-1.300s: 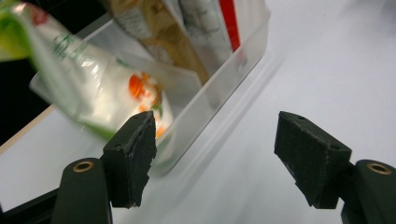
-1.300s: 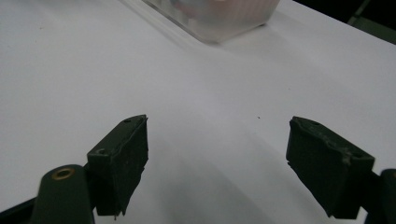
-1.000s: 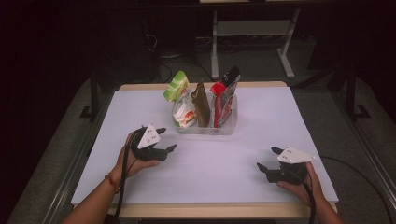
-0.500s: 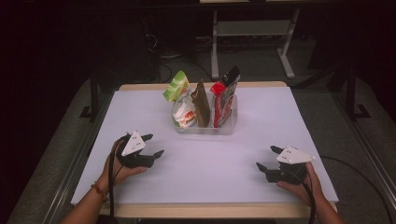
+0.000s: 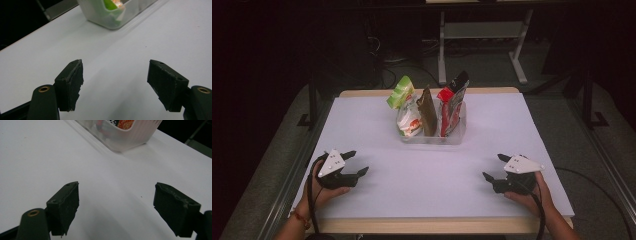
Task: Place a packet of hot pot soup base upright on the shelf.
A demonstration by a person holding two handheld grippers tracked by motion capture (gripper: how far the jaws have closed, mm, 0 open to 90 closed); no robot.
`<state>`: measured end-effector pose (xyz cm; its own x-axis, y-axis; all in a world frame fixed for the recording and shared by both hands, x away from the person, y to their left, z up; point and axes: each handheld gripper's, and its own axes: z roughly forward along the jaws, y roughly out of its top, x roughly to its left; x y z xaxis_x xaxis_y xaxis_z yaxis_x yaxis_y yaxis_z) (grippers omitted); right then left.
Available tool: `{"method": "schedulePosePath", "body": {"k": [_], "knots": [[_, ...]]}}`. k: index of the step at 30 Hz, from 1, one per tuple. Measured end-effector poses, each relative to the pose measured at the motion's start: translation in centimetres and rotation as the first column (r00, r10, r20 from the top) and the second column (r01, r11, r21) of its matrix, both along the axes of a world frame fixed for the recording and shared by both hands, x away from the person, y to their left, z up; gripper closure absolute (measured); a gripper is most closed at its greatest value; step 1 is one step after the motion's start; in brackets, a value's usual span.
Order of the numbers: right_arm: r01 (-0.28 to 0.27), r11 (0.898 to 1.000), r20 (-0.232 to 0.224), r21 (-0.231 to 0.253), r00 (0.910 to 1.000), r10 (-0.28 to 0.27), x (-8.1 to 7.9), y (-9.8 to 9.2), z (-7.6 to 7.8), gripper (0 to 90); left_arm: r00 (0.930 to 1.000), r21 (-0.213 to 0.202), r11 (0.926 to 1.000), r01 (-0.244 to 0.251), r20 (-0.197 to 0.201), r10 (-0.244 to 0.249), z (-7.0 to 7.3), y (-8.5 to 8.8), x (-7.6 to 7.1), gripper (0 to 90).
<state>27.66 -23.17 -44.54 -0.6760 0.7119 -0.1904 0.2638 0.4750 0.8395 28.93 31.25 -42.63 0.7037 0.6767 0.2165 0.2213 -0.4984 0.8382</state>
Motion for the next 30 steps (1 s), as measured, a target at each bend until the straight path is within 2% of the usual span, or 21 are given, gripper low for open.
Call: {"method": "schedulePosePath", "body": {"k": [3,5,7,9,11,13,19,22,24,30], "knots": [[0.012,1.0,0.003,0.006,0.9999,-0.012,-0.1,-0.2,0.0,19.9,0.9997,-0.022,0.9994,-0.024,-0.004,0.024,-0.2,1.1,-0.3,27.8],[0.018,1.0,0.005,0.009,0.9998,-0.018,-0.1,-0.4,0.1,19.8,0.9989,-0.015,0.9988,-0.046,-0.003,0.046,-0.3,1.7,-0.6,27.6],[0.026,1.0,0.004,0.013,0.9996,-0.026,-0.1,-0.6,0.1,19.7,0.9986,-0.031,0.9982,-0.051,-0.015,0.051,-0.6,2.3,-0.9,27.3],[0.032,0.999,0.006,0.016,0.9995,-0.032,-0.1,-0.7,0.1,19.7,0.9979,-0.027,0.9977,-0.062,-0.021,0.061,-0.9,2.8,-1.2,27.1],[0.039,0.999,0.004,0.022,0.9992,-0.039,0.0,-0.8,0.1,19.6,0.9968,-0.055,0.9957,-0.074,-0.032,0.072,-1.0,3.4,-1.4,26.3],[0.04,0.999,0.003,0.02,0.9992,-0.041,0.0,-0.9,0.0,19.4,0.9949,-0.072,0.9925,-0.099,-0.026,0.097,-1.0,3.9,-1.7,26.3],[0.058,0.998,-0.005,0.027,0.9983,-0.058,0.0,-1.3,-0.2,18.1,0.9909,-0.083,0.9877,-0.133,-0.034,0.13,-1.2,4.6,-1.9,24.4],[0.071,0.997,-0.006,0.031,0.9975,-0.071,0.0,-1.6,-0.3,17.7,0.9894,-0.12,0.9824,-0.143,-0.042,0.139,-1.1,4.8,-1.8,23.6],[0.081,0.996,-0.003,0.036,0.9967,-0.081,0.0,-1.8,-0.3,16.8,0.9881,-0.11,0.9822,-0.152,-0.037,0.149,-1.0,4.8,-1.9,23.2],[0.096,0.994,0.01,0.055,0.9952,-0.097,0.0,-2.1,-0.1,16.7,0.9885,-0.123,0.9809,-0.151,-0.032,0.148,-1.0,4.8,-2.0,22.2]]}}
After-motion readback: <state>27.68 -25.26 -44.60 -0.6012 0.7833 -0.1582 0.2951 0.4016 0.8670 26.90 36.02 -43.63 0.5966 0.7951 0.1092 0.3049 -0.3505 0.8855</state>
